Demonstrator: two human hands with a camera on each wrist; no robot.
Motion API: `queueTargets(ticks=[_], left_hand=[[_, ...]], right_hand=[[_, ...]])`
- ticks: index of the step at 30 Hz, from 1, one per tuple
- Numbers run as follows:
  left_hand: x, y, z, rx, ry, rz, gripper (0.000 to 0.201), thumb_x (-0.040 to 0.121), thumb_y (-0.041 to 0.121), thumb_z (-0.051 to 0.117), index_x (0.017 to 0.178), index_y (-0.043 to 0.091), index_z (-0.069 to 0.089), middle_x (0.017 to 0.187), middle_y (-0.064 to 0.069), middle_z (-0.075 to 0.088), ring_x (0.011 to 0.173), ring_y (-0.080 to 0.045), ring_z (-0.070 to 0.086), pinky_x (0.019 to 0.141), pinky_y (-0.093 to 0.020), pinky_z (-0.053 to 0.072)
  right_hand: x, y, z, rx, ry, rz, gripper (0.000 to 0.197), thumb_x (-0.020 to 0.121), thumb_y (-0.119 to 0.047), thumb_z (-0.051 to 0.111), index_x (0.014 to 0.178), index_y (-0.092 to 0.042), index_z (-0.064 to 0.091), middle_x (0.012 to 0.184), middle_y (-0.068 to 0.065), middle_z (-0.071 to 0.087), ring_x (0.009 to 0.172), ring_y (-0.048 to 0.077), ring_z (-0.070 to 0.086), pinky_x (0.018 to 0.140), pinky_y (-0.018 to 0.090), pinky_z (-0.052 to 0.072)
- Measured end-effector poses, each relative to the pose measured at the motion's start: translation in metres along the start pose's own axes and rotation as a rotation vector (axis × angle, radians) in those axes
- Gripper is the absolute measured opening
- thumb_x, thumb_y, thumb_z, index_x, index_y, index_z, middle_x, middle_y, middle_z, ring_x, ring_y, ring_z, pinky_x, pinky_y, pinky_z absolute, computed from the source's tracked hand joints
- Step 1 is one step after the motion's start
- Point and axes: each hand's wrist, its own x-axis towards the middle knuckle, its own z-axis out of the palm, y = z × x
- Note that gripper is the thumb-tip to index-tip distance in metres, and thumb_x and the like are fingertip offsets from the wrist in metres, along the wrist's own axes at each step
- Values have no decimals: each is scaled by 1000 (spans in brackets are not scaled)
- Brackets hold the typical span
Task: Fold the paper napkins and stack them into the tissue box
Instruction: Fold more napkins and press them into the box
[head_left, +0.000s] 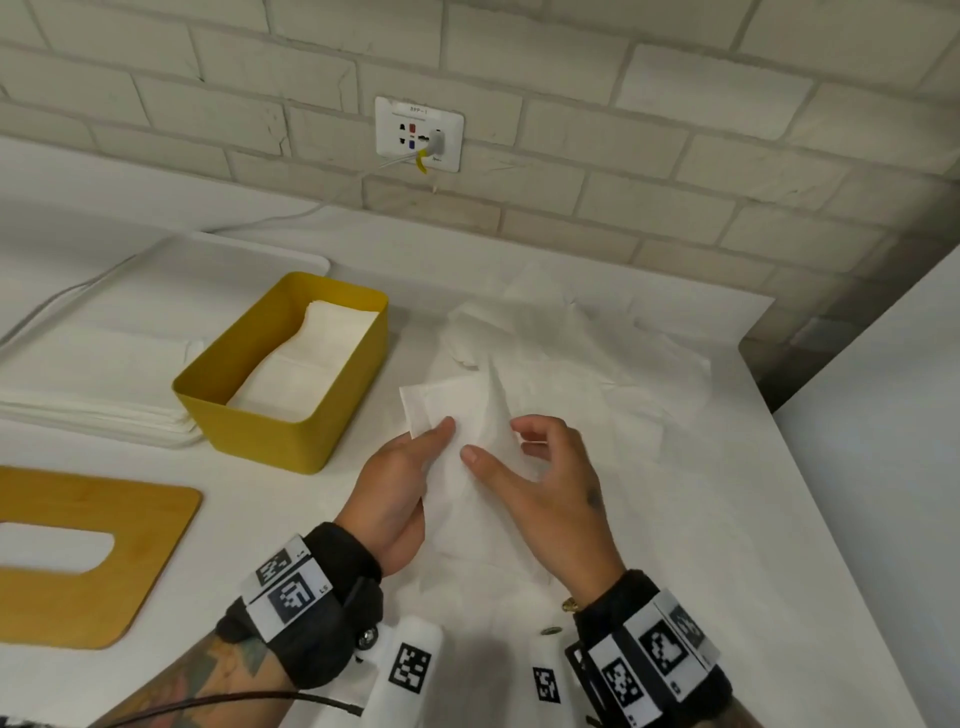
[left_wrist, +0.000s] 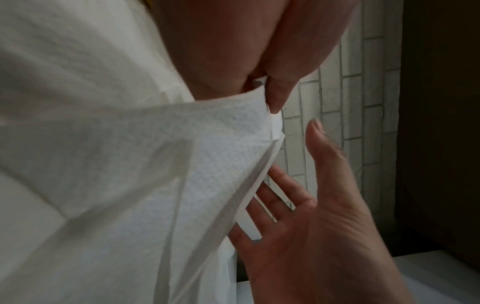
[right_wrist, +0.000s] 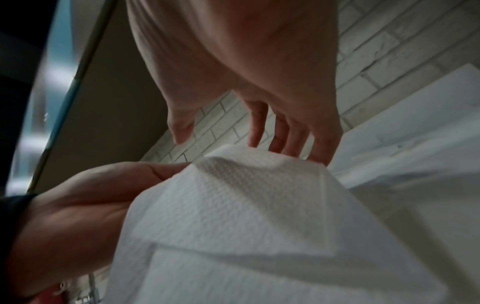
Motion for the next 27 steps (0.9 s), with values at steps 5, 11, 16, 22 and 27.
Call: queueTargets(ticks=[5,11,16,22,27], left_hand=[[1,5,-3,27,-62,4,37,106,25,50,127,-2,65,119,-22,73,109,-34,72,89,-40,62],[3,7,-11,41,-4,28,30,104,23,53,119,3,69,114,-15,76,100,-26,76,85,-36,61],[9,11,-15,-10,55,45,26,104,22,54,119,7,69,113,-14,77,99,-26,76,89,-40,57],[22,7,-33,137,146,7,27,107,21,51,120,4,68,111,-15,77,102,-30,74,89,-41,57],[33,-4,-43,262,241,-21,32,107,25,52,123,1,66,114,-19,75,107,-36,71,96,-48,56]], right_hand=[[6,2,6,91,-19,69,30,88,-38,74,112,-38,57,106,-15,71,89,-4,67,69,12,53],[21,14,-3,262,34,204,37,97,-10,43,109,-27,73,101,-4,75,93,19,68,75,32,53],[33,19,-20,534,62,335,25,95,-8,52,100,-14,76,97,2,77,90,20,72,83,39,58],[40,40,-44,554,-59,466,42,87,-52,68,107,-15,72,96,3,77,90,23,72,77,36,53],[53,49,-40,25,-29,276,12,86,-22,77,94,-13,76,92,-5,76,88,15,71,73,22,52]])
